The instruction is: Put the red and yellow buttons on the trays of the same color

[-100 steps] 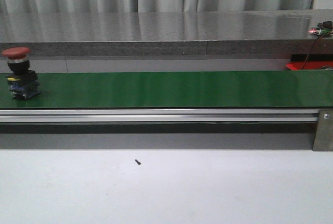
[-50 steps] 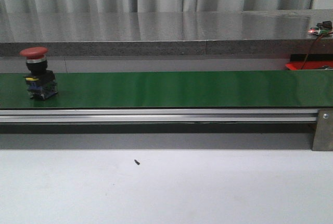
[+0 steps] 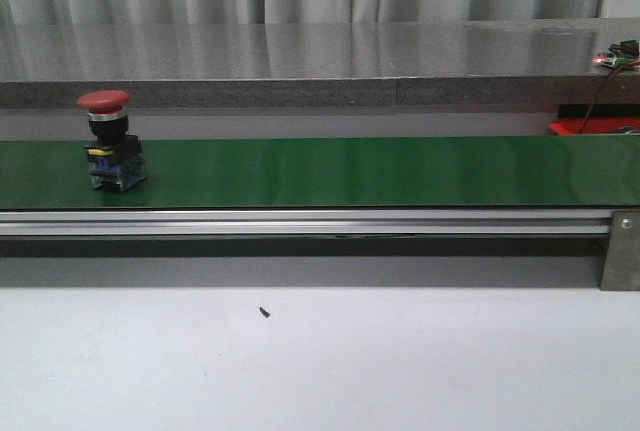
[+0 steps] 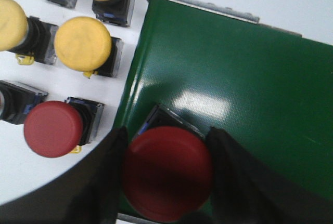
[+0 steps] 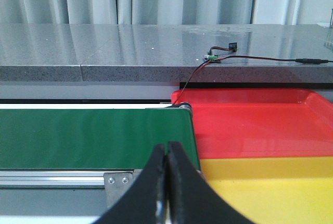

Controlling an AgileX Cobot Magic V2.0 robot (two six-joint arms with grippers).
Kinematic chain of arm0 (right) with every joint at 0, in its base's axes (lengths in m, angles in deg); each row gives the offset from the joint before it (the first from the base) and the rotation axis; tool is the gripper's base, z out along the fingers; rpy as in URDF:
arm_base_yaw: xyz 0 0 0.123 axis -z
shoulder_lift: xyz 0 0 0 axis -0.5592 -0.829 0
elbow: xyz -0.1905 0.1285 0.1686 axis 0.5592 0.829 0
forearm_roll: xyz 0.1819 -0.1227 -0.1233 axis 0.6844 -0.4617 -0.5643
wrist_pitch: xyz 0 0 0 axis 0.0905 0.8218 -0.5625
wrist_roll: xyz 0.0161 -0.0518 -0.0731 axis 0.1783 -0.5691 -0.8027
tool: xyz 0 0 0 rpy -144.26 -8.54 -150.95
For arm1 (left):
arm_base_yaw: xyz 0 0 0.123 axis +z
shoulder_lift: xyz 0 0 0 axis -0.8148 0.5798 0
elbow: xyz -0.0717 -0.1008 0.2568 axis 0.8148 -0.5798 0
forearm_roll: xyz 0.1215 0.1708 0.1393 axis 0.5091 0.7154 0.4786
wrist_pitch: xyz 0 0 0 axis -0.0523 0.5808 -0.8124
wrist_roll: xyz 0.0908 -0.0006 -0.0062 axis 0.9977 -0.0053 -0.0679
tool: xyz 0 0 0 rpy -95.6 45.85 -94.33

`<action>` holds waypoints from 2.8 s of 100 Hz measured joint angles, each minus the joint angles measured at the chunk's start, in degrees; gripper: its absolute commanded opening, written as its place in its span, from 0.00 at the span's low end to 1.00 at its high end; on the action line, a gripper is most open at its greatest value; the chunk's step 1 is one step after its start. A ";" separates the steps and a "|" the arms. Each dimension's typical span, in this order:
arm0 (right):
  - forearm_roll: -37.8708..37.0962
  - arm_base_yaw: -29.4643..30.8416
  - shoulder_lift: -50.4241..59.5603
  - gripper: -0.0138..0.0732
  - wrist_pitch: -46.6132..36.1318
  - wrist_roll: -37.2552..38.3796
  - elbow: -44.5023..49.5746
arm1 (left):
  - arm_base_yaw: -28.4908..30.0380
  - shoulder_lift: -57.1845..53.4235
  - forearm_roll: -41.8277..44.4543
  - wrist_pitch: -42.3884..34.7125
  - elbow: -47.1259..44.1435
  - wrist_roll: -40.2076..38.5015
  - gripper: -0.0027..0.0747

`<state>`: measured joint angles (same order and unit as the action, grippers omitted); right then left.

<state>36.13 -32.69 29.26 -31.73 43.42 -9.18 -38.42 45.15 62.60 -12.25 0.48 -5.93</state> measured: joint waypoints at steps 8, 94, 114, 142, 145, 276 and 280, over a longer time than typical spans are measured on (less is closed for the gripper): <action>0.00 0.00 0.00 0.09 0.00 0.00 0.00 | 0.00 0.00 -0.30 0.13 0.13 0.00 0.50; 0.00 0.00 0.00 0.09 0.00 0.00 0.00 | -13.56 -24.88 -4.52 0.35 -12.14 0.76 0.01; 0.00 0.00 0.00 0.09 0.00 0.00 0.00 | -16.92 -37.15 -4.79 1.17 -20.19 0.85 0.01; 0.00 0.00 0.00 0.09 -1.37 0.00 0.00 | -17.14 -55.26 -5.01 3.29 -30.29 0.85 0.01; 0.00 0.00 0.00 0.09 -1.37 0.00 0.00 | -17.14 -56.83 -5.01 3.41 -31.35 0.85 0.01; 5.07 -13.39 -64.96 0.81 36.60 -5.26 -61.48 | -17.17 -65.53 -4.91 5.39 -38.26 0.85 0.01; 5.07 -14.72 -67.30 0.83 37.37 -5.53 -63.45 | -17.17 -65.53 -4.91 5.39 -38.26 0.85 0.01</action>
<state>41.20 -47.41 -38.03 5.65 37.89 -72.63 -55.59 -20.38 57.69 -6.86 -37.79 -5.08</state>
